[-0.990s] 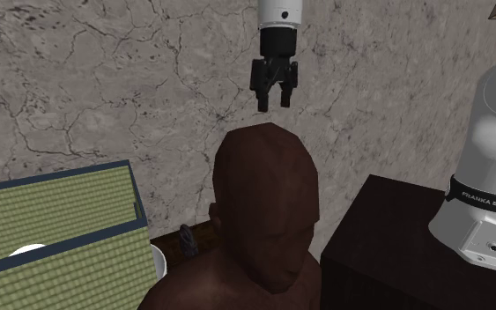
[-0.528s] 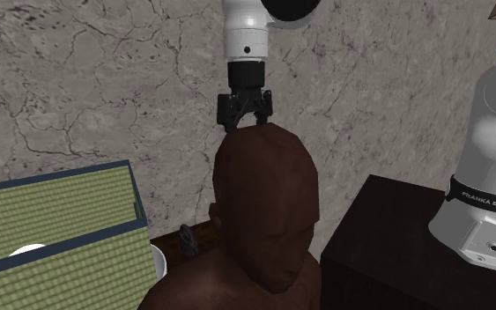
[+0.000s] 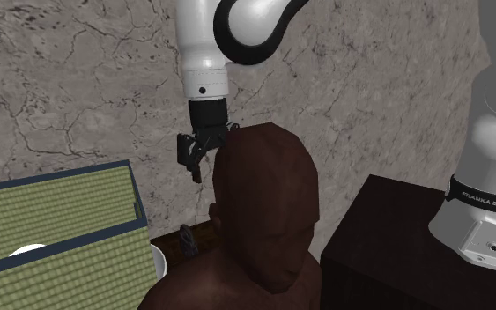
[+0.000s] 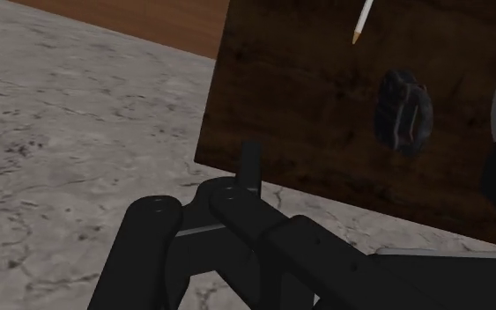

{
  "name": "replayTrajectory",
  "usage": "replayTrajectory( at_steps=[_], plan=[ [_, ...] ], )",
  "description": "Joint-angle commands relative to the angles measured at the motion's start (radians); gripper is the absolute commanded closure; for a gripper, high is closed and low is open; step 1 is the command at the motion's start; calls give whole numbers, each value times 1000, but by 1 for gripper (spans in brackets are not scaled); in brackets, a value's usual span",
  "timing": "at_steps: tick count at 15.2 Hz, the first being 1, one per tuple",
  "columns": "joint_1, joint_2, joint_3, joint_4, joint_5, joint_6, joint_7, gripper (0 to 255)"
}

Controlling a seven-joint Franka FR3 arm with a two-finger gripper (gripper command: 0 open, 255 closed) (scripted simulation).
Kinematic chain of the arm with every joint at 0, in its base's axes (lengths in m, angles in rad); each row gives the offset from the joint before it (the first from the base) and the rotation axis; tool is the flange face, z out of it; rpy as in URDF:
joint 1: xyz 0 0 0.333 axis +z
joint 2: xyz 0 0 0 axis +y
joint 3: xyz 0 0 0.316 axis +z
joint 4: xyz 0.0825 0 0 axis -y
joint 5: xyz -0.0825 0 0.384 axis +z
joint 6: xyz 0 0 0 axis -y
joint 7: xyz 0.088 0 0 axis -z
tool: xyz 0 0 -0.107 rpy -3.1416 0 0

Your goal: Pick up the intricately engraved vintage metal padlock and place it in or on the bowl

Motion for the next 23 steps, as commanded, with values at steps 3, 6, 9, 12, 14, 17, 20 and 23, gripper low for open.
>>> replayTrajectory(
  at_steps=[3,6,9,12,14,17,20,23],
  plan=[
    [61,165,-20,142,-53,-6,83,0],
    [110,288,-39,263,-80,-20,129,0],
    [122,322,-48,277,-88,-3,138,0],
    [128,346,-55,271,-98,26,144,0],
    [132,362,-60,267,-104,45,148,0],
    [133,367,-61,267,-106,51,149,0],
    [133,367,-61,267,-106,51,149,0],
    [133,367,-61,267,-106,51,149,255]
  ],
)
